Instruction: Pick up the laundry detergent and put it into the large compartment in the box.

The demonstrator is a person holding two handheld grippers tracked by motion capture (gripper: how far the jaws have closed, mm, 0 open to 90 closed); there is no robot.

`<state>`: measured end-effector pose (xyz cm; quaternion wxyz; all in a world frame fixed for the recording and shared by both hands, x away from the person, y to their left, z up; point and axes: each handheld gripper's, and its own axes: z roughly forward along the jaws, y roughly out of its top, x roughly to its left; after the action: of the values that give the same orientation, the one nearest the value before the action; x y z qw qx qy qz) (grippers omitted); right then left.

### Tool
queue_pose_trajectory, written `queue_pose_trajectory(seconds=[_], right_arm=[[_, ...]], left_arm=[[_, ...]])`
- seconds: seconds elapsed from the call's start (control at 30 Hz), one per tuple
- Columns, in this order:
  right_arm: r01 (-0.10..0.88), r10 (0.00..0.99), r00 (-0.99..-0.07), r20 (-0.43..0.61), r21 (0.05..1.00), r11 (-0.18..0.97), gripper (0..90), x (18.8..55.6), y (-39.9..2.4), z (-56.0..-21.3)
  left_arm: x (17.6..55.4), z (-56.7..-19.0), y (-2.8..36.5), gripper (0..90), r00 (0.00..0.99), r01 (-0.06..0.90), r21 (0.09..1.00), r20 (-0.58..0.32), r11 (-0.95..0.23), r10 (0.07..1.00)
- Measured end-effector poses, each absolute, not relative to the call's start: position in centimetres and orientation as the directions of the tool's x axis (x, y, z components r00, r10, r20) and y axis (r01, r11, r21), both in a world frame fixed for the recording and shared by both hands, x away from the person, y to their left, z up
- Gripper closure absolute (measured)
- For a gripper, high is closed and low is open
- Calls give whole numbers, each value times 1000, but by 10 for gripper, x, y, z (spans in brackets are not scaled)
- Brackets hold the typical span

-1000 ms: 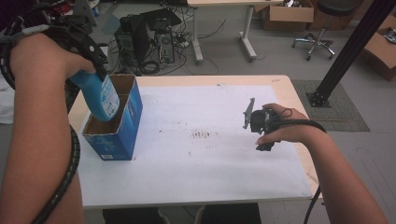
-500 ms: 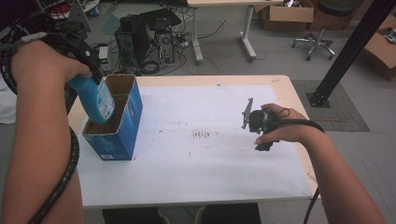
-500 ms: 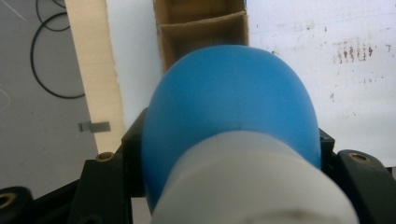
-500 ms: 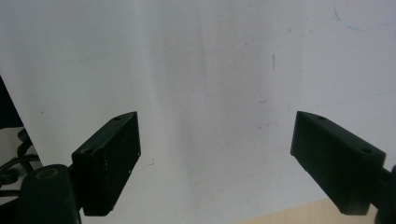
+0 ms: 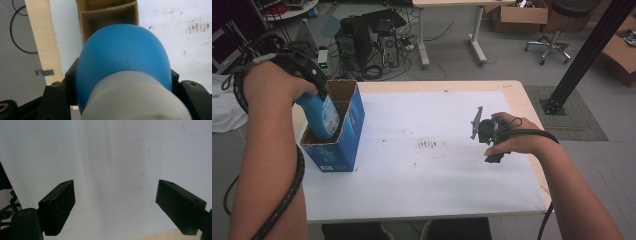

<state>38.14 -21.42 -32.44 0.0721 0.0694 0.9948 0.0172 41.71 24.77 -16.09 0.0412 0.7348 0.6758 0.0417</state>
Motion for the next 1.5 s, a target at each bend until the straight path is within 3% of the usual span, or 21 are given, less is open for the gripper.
queue_pose_trajectory(seconds=[0.67, 1.5], right_arm=[[125, 129, -982, -137, 41, 991, 160, 383, -209, -327], [130, 134, -982, -134, 34, 991, 160, 382, -211, -329]], left_arm=[[424, -231, 251, 395, 93, 993, 71, -18, -92, 995], [430, -287, 252, 395, 113, 993, 36, -19, -113, 993]])
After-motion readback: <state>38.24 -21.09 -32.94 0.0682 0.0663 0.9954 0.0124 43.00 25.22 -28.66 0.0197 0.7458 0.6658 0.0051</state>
